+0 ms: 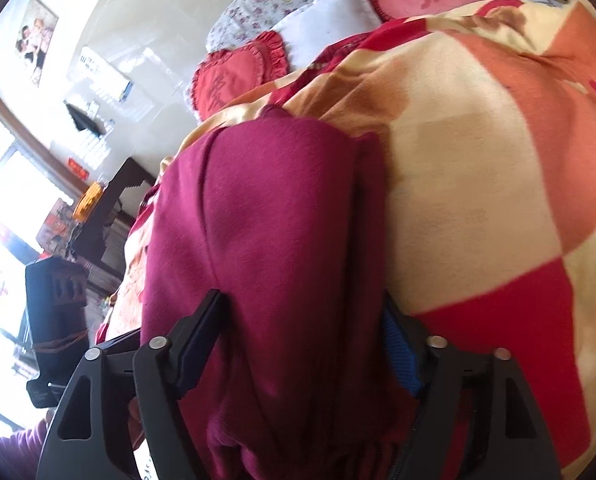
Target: Fold small clothes
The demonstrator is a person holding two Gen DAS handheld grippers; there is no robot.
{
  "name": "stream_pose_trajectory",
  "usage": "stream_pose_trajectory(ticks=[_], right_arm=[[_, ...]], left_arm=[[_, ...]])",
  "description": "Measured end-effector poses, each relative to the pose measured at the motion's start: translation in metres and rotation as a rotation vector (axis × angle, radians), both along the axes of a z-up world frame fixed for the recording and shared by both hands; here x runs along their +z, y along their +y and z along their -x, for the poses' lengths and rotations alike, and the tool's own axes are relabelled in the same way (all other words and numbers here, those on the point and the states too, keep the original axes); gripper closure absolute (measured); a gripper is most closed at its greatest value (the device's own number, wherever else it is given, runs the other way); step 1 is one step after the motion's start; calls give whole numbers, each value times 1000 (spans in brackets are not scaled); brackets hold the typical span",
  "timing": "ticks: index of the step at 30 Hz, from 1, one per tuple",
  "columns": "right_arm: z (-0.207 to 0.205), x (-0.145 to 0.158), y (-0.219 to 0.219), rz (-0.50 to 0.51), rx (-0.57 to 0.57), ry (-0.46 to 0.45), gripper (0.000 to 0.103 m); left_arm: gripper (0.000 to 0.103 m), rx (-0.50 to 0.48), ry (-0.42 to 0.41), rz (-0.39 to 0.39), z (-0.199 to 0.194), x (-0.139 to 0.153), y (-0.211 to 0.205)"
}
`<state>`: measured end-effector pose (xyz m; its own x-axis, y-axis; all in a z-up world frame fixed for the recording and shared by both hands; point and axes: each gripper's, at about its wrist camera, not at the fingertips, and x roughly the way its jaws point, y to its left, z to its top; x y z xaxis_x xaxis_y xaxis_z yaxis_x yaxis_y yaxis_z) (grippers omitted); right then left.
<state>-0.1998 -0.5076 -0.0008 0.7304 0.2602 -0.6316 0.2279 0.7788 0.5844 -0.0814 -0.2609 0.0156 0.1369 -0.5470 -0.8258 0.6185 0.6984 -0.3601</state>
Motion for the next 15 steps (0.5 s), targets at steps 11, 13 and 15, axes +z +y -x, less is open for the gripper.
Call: stream_pose_trajectory(ticks=[11,13,15], right_arm=[[19,59,37,-10,37,-51,89],[25,70,54,-35,62,-49,89],[30,69,73,-79,92,-39,89]], left_arm=[[52,1,-27,0,25,66,55],[52,6,-39,-23,32,78,76],[50,22,-46,-68,42,82,98]])
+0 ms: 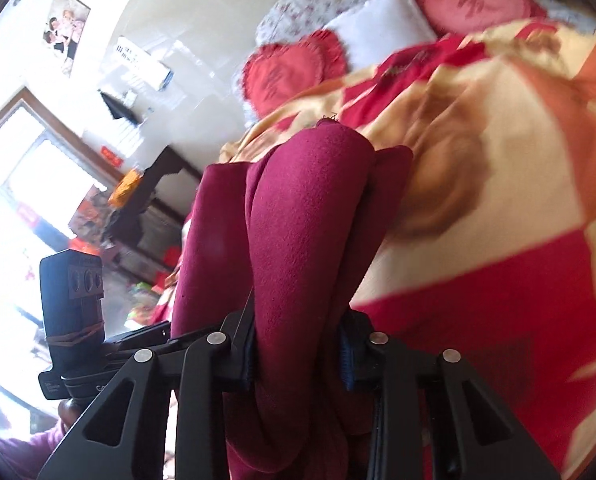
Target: Fold small clothes
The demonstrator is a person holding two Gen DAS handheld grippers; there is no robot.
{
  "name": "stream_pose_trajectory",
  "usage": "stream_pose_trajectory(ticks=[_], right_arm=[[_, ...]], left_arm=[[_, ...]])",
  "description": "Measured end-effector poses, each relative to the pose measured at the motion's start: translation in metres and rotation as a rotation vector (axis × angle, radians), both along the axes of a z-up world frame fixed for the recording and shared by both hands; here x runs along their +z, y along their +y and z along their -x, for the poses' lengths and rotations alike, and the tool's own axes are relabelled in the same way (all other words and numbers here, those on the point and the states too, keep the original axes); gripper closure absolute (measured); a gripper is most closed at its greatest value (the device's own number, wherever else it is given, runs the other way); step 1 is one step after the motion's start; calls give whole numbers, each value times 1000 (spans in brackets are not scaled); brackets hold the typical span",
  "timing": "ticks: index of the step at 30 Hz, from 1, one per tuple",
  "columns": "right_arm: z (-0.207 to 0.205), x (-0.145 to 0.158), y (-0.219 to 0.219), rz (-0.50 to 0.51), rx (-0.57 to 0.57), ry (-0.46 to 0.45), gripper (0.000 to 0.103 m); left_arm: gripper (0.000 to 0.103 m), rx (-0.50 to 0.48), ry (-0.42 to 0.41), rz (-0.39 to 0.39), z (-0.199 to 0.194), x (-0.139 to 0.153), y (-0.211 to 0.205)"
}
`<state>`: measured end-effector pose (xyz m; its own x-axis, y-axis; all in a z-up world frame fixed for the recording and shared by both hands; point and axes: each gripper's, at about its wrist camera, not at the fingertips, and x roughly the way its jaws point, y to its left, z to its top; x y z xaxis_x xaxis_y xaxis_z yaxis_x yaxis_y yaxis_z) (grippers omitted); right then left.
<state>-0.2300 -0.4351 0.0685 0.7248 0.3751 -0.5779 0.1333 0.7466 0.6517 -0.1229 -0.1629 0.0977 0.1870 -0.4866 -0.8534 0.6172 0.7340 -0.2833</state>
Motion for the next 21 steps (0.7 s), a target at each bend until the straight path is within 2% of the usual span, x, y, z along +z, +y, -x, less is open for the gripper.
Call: stream_pose_trajectory(ticks=[3,5,7,8,10,12,14,16,18,19,21], right_arm=[[1,-22,34,-41,27,45,83],[-4,-43,49,-25,45,137,76],[-6,-59,56,69,30,240,76],[-1,-55,56,108,14,232,72],[11,-36,58,183,-9,199,72],[21,-12,66,286,-22,150,74],[24,9,90,398,58,95,87],[25,14,114,471,111,85,90],[22,0,129,526,143,138,92],[20,-17,134,574,133,203,93],[26,-39,133,581,112,235,92]], left_arm=[[50,42,8,-70,8,-15,32],[49,67,37,-121,13,-40,47],[40,98,31,-97,16,-52,59],[37,113,18,-71,18,-52,65],[31,137,-14,-73,22,-47,72],[26,164,-86,-83,26,-39,76],[19,174,-133,-85,30,-33,77],[18,177,-145,-91,32,-33,79],[18,176,-156,-111,31,-31,73],[18,176,-161,-114,32,-29,73],[18,187,-190,-109,36,-25,73]])
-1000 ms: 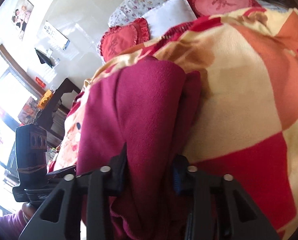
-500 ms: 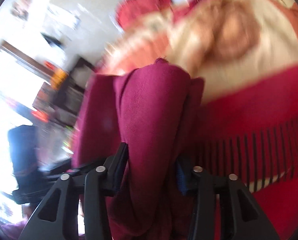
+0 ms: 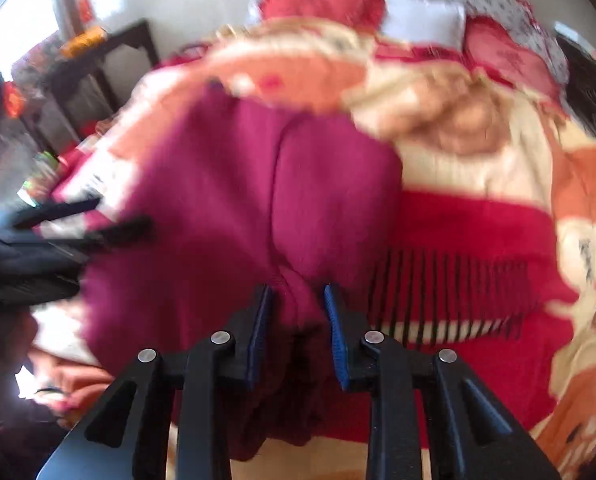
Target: Fold small clothes
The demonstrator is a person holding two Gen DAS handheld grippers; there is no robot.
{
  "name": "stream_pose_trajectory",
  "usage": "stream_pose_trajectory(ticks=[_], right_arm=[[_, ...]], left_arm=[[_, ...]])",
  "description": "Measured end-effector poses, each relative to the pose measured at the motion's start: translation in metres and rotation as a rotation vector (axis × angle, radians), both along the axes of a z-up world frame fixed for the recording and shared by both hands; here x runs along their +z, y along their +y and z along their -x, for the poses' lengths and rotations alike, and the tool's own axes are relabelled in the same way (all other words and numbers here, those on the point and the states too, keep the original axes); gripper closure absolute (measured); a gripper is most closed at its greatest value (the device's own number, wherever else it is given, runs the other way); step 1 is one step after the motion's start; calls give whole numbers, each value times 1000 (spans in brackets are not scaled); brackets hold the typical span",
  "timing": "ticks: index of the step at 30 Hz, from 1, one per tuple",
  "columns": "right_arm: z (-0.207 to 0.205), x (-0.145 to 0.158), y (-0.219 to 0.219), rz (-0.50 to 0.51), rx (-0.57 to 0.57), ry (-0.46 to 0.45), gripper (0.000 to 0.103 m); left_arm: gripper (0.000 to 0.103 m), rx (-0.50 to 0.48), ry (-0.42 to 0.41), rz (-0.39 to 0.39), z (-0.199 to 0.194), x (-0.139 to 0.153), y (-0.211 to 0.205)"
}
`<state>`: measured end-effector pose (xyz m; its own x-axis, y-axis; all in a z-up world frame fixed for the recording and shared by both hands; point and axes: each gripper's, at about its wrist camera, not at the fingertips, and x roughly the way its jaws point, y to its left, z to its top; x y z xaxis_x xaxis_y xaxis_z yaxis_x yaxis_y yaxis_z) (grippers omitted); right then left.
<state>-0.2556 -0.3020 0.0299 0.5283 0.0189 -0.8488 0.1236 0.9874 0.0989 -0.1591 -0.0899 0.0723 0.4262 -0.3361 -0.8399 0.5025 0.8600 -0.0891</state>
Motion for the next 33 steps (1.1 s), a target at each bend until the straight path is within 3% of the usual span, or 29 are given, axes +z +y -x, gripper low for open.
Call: stream_pose_trajectory(ticks=[7,12,18,22,33], right_arm=[[16,38,0,-10,-35,-75,91],[28,68,13,56,-99,-134,82],[28,76,23,69,-147,-132,81],[28,77,26,55,-161,-143,72],[28,81,36,63,-156,-152,68]], left_arm=[[18,29,-84,15,14,22,7],[18,46,-146,32,25,40,10],[18,55,-184,47,35,54,15],[18,63,-197,57,39,59,19],[18,73,-214,63,44,62,24]])
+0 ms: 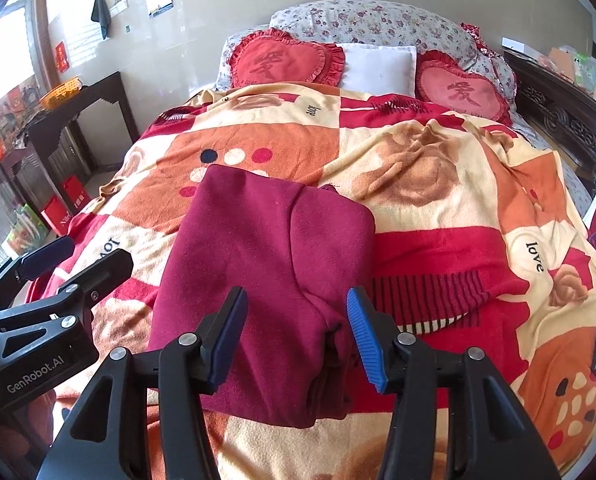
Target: Fold small clothes
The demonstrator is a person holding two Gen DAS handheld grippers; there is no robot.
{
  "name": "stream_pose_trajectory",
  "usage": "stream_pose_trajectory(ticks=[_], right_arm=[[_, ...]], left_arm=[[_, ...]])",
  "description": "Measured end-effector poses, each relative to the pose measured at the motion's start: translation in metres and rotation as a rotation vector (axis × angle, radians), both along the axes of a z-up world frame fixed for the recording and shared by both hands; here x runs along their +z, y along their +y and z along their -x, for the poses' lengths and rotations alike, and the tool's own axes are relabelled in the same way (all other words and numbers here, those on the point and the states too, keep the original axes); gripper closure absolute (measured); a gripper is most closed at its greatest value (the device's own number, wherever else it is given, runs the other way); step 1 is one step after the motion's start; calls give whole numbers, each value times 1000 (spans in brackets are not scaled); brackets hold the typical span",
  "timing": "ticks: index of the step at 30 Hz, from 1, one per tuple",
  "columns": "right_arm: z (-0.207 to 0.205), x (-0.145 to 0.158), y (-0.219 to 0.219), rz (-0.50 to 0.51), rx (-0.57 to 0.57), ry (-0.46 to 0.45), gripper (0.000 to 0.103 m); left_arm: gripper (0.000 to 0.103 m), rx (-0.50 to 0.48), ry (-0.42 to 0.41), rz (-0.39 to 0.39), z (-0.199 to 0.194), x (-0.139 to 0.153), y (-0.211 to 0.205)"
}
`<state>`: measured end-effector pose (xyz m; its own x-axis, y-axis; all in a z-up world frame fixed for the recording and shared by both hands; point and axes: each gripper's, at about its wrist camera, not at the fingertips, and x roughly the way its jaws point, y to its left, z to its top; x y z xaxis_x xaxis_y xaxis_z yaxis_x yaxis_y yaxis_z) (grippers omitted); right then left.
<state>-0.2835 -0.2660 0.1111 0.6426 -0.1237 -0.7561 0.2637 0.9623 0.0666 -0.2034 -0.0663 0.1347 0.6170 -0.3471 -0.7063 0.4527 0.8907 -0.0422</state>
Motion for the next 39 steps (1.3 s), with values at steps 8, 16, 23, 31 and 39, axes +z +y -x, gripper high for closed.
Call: stream_pose_trajectory(ticks=[8,16,23,31,39], right_arm=[[-1,0,1,-1,-2,4,68],[-3,-3,1,-9,0,12,68],[-5,-7,1,-16,3,21,68],[-9,-10,2,-19,0,28,68],[-10,-14,4,-23,0,35,68]], left_arm=[[18,0,3,-2,1,0,0],[18,1,12,-5,0,-3,-3],[18,2,19,-8,-3,-6,-5],[18,0,21,-9,-4,-7,-5],[18,-1,26,-12,-4,-10,-6]])
